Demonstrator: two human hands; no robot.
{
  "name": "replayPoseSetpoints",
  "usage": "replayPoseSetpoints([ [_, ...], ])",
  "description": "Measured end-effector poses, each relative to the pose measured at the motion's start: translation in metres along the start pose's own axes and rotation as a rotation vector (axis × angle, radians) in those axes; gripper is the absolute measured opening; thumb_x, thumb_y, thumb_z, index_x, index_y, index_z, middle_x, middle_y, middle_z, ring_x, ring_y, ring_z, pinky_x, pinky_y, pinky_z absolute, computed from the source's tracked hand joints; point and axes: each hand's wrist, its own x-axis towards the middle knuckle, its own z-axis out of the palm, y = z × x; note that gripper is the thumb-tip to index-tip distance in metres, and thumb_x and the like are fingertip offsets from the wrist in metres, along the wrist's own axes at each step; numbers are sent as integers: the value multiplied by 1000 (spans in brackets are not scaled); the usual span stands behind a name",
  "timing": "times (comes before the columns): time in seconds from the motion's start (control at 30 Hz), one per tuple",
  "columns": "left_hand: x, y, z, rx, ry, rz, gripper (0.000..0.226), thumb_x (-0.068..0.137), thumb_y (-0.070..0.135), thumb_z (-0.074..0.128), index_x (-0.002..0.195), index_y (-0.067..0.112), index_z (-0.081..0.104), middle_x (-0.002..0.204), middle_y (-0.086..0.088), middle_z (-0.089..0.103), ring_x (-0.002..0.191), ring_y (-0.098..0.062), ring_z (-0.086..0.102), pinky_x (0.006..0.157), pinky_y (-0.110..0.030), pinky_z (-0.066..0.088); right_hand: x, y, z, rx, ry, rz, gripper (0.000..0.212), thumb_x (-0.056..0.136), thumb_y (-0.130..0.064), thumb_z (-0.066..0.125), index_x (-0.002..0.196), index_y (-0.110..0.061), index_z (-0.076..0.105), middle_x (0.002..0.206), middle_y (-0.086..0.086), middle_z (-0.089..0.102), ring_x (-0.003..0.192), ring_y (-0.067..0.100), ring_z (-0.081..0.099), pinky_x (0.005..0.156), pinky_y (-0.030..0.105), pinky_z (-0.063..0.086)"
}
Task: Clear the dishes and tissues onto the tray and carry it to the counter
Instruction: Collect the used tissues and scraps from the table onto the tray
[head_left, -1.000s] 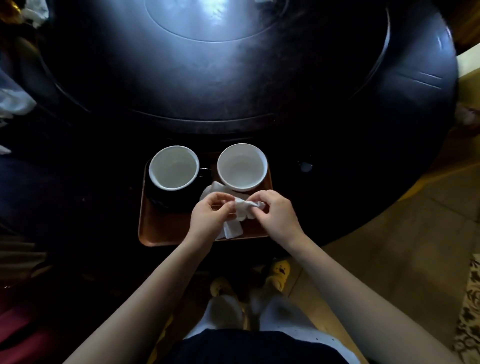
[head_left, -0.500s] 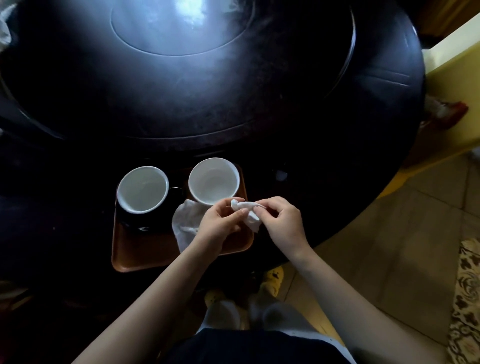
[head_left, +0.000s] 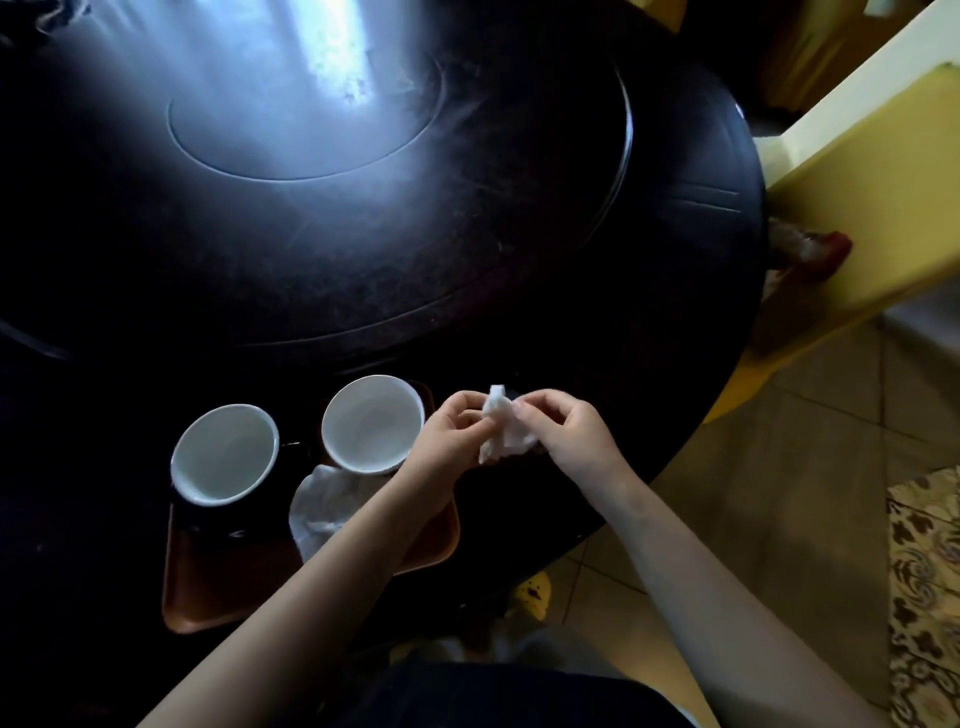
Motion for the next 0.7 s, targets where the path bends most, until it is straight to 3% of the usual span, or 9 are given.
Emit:
replayPoseSetpoints([
  [0.17, 11, 10, 17, 190, -20, 88, 23, 81, 9, 66, 103, 11, 59, 85, -5, 65, 70, -12, 61, 59, -15, 50, 14, -11, -15, 96, 59, 6, 14, 87, -17, 63, 96, -6, 66, 82, 0, 67, 76, 8, 64, 62, 8, 49],
  [0.27, 16, 15, 21, 205, -6, 76, 25, 81, 14, 66, 104, 4, 60, 80, -3, 65, 55, -1, 57, 52, -12, 45, 19, -12, -25, 113, 109, -15, 6, 88, -13, 60, 91, -12, 65, 84, 0, 68, 78, 9, 65, 65, 11, 50],
  [0.37, 19, 15, 22, 167, -40, 48, 12, 84, 14, 63, 94, 7, 61, 73, -2, 63, 45, 1, 51, 49, -14, 41, 17, -9, -32, 137, 56, -12, 10, 90, -14, 58, 98, -16, 63, 90, 1, 68, 81, 8, 67, 66, 12, 51],
  [0.43, 18, 13, 24, 169, -36, 49, 8, 84, 15, 62, 90, 10, 61, 73, -2, 63, 49, -1, 53, 51, -16, 43, 15, -7, -36, 162, 0, -3, 15, 91, -15, 57, 104, -16, 64, 92, 3, 68, 83, 10, 68, 67, 14, 52],
  [0.6, 14, 2, 26, 137, 73, 74, 13, 82, 17, 65, 90, 7, 67, 83, -9, 68, 78, -20, 63, 76, -32, 51, 11, -1, -49, 136, -128, 29, 13, 89, -13, 60, 100, -12, 65, 86, 4, 68, 74, 6, 67, 65, 13, 53],
  [0.7, 10, -3, 28, 103, 132, 140, 13, 83, 16, 64, 89, 4, 66, 83, -8, 67, 78, -17, 62, 75, -29, 50, 14, 4, -55, 56, -156, 18, 13, 88, -16, 61, 95, -5, 63, 82, 4, 65, 70, 7, 64, 65, 16, 52],
])
